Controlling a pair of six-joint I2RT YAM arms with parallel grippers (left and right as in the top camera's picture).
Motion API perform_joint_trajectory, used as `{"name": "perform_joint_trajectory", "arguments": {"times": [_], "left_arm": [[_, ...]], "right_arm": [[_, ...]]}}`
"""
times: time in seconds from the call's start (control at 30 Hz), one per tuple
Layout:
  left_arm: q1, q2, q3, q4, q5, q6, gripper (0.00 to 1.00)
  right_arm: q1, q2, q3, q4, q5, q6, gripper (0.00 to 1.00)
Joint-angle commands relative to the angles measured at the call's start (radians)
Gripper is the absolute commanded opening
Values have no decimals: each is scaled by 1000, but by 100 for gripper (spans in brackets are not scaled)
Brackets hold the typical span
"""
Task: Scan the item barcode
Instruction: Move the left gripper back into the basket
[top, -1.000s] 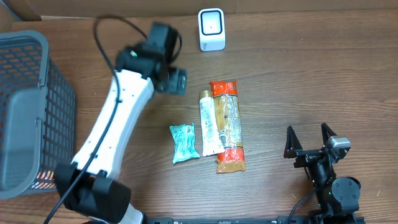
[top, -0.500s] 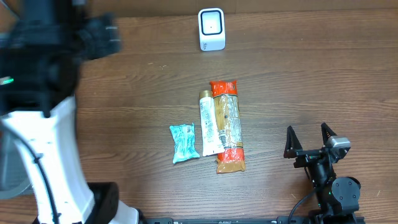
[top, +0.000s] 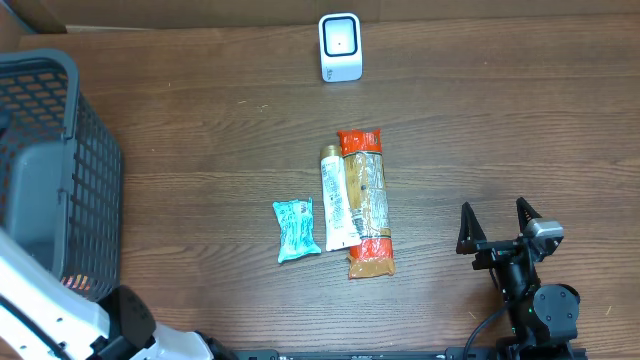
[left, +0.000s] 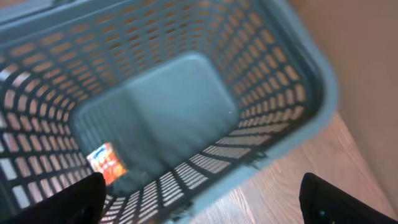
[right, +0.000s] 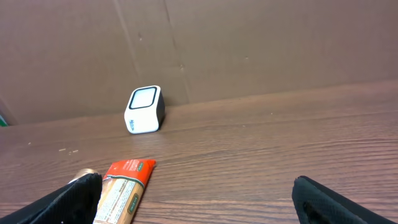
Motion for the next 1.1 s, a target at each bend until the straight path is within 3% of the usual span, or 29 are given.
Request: {"name": "perform_joint_trajectory", "arguments": {"times": [0.0,0.47,0.77,1.07], "left_arm": [[67,-2,-79,-5,82,-22,91],[208,-2,-515,86,1,-50,93],[209,-2,-885,282,6,-43,91],[209,-2,-1098,427,-41,-43,91]], "right_arm": [[-3,-9,-10,6,5,-2,100],[-3,-9,-10,6,6,-2,100],[-3,-9,-10,6,5,-2,100],[-3,-9,-10,6,6,-2,100]]}}
